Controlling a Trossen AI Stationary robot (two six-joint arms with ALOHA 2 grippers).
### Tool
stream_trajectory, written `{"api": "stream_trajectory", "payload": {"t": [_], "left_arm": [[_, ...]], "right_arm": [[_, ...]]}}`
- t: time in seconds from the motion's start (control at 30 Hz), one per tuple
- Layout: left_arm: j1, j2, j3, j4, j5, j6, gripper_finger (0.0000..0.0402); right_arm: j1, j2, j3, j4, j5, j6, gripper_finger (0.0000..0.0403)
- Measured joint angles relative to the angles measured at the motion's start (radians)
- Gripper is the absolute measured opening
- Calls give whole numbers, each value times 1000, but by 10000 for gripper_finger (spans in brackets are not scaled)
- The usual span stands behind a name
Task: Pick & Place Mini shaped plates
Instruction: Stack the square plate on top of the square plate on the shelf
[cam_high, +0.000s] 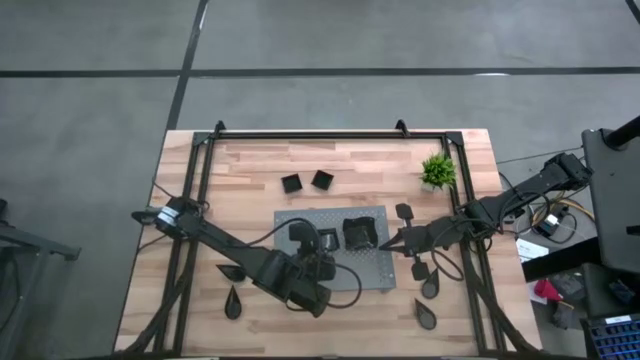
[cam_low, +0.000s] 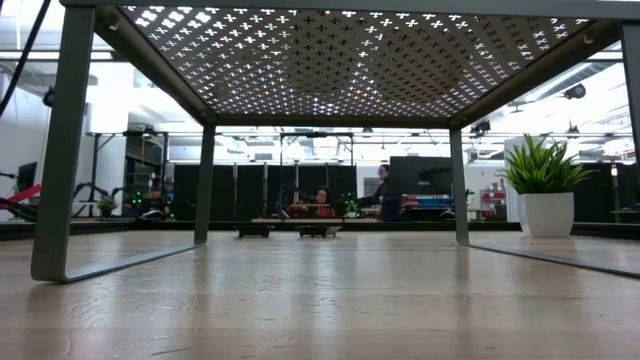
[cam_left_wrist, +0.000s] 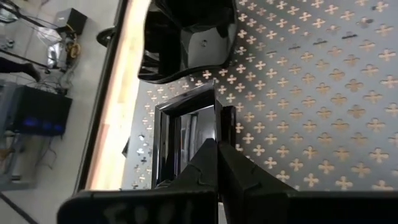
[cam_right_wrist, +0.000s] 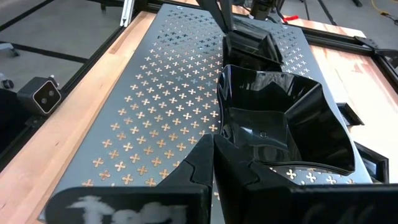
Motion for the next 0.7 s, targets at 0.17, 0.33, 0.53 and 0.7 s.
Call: {"api": "stream_trajectory", "payload": {"t": [0.17,0.33,0.53,0.7], "left_arm": [[0,0,-4,-29,-9,-16,0],[0,0,-6,-34,0,-18,0],[2,0,-6,-27,5,-45,4],[8,0,-32,-34,4,-67,19]], "right_arm": [[0,0,0,0,0,0,8],[0,0,0,0,0,0,8],[0,0,0,0,0,0,8],[0,0,0,2,0,0,8]]}}
